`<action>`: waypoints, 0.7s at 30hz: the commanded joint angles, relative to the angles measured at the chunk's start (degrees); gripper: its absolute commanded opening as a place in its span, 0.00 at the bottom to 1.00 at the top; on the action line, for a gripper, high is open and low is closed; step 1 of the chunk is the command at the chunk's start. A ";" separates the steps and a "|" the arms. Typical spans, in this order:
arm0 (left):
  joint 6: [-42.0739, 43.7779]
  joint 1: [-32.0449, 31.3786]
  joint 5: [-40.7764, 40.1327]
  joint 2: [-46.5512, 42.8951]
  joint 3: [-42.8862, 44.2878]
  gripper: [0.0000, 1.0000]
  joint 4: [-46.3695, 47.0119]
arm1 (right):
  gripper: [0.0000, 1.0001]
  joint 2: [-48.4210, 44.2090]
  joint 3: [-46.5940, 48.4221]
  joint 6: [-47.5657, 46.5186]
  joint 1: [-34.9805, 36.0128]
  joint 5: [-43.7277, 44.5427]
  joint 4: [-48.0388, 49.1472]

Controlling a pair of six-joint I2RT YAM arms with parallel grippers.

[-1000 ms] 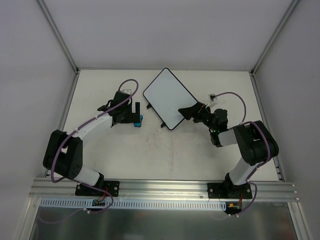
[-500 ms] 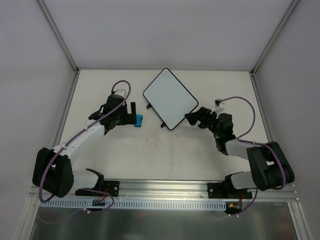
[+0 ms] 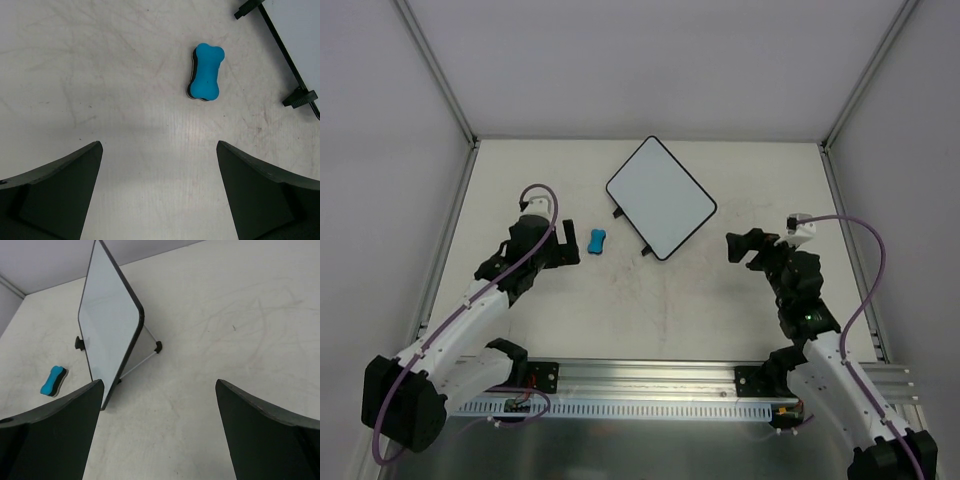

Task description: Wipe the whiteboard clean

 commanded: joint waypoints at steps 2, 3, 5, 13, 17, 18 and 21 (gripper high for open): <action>-1.57 0.60 -3.13 -9.39 -4.23 0.99 3.42 | 0.99 -6.51 -2.19 -3.51 0.50 7.24 -11.02; -1.57 0.60 -3.30 -10.99 -6.16 0.99 3.77 | 0.99 -8.08 -2.37 -3.68 0.67 9.60 -12.85; -1.40 0.60 -3.57 -15.02 -8.71 0.99 4.65 | 0.99 -9.15 -3.42 -3.95 1.02 11.63 -13.13; -0.25 0.68 -4.71 -21.90 -14.52 0.99 5.97 | 0.99 -10.99 -6.23 -3.16 1.11 13.66 -12.35; 0.01 0.60 -5.24 -23.83 -16.11 0.99 6.85 | 0.99 -13.45 -7.29 -2.81 1.11 14.28 -12.26; -0.07 0.60 -5.59 -23.84 -16.28 0.99 7.12 | 0.99 -13.63 -7.55 -2.72 1.02 14.37 -12.17; 0.01 0.60 -5.77 -22.87 -16.20 0.99 7.12 | 0.99 -12.94 -7.38 -2.37 1.11 14.72 -12.17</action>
